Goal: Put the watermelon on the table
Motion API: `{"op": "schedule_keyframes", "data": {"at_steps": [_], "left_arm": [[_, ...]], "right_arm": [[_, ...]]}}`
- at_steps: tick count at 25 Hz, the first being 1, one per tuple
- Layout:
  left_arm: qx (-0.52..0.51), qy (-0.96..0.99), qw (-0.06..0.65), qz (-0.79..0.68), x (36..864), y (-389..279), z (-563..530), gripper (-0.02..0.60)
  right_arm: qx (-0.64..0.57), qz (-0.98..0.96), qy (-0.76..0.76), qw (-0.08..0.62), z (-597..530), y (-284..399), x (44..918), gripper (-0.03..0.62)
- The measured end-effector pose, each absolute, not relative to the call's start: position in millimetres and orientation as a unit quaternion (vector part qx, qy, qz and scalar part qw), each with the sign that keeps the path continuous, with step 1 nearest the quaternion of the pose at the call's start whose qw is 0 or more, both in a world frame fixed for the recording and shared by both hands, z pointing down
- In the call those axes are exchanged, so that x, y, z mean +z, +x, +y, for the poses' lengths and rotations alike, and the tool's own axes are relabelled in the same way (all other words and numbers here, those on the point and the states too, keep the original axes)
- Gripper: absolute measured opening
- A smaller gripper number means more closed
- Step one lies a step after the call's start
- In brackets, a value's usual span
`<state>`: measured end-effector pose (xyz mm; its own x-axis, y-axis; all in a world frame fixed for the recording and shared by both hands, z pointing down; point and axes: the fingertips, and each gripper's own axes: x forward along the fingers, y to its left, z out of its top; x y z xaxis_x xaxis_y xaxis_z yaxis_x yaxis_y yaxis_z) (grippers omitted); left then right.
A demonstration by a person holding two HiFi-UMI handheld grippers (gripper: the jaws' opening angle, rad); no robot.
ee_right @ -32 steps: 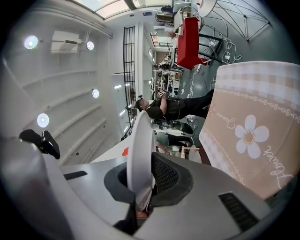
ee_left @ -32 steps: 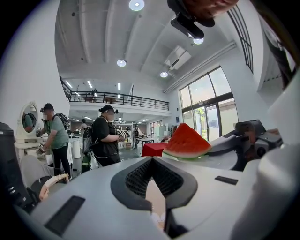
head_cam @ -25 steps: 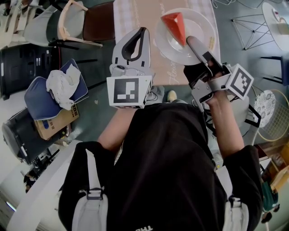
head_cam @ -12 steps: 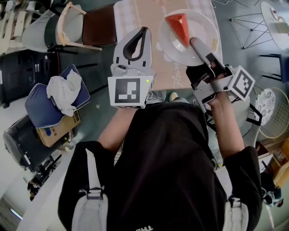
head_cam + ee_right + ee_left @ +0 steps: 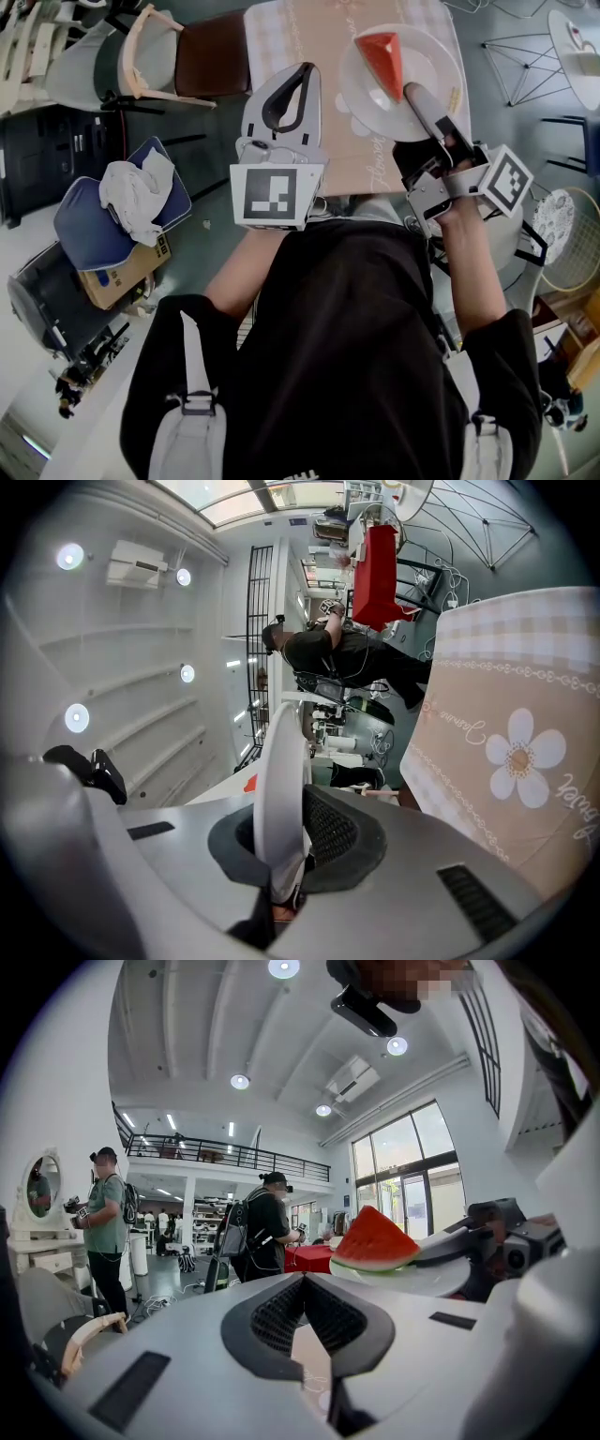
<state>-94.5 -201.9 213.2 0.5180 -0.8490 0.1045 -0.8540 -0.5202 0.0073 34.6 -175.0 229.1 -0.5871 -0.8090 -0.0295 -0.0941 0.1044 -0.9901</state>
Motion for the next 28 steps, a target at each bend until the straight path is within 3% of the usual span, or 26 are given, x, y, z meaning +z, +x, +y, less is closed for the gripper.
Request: {"op": "schedule_keyframes", "data": {"at_steps": [28], "left_arm": [[0.067, 0.852, 0.031, -0.518, 212, -52, -222, 0.008]], "right_arm": [[-0.594, 0.687, -0.302, 0.289, -198, 84, 233, 0.026]]}}
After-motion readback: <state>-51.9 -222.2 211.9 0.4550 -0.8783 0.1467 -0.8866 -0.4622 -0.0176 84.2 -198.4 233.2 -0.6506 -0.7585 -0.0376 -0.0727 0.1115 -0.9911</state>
